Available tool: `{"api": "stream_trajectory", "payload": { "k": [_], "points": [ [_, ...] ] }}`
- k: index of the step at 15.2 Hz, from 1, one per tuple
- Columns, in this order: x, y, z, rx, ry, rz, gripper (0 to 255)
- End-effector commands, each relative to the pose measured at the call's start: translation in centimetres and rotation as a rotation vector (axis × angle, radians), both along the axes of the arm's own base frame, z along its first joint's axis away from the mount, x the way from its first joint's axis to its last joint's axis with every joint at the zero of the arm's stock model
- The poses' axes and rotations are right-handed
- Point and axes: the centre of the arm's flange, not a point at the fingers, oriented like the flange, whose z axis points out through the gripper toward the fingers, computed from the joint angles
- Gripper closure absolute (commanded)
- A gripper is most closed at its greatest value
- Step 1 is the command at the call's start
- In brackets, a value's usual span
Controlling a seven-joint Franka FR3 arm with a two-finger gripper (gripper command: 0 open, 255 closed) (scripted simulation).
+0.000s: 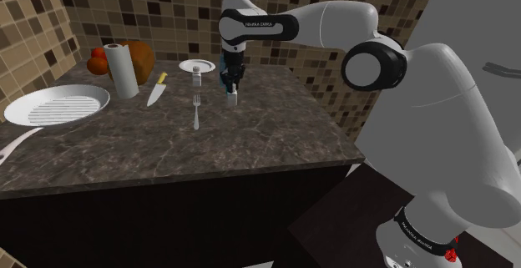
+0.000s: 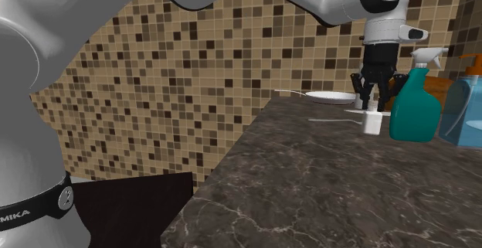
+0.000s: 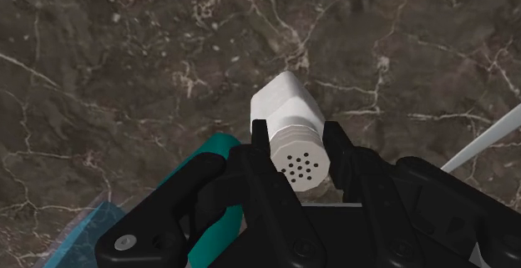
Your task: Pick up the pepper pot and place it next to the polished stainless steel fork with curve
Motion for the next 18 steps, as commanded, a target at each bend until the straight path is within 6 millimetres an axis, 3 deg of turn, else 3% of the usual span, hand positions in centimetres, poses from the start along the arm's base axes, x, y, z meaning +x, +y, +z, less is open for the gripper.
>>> {"api": "stream_trajectory", "payload": {
  "k": [1,2,3,8,12,18],
  "points": [
    [0.0,0.0,0.0,0.0,0.0,0.0,255],
    [0.0,0.0,0.0,0.0,0.0,0.0,255],
    [0.0,0.0,0.0,0.0,0.0,0.0,0],
    [0.0,0.0,0.0,0.0,0.0,0.0,0],
    [0.1,0.1,5.0,0.0,0.0,0.0,0],
    [0.1,0.1,5.0,0.0,0.0,0.0,0]
  ]
}}
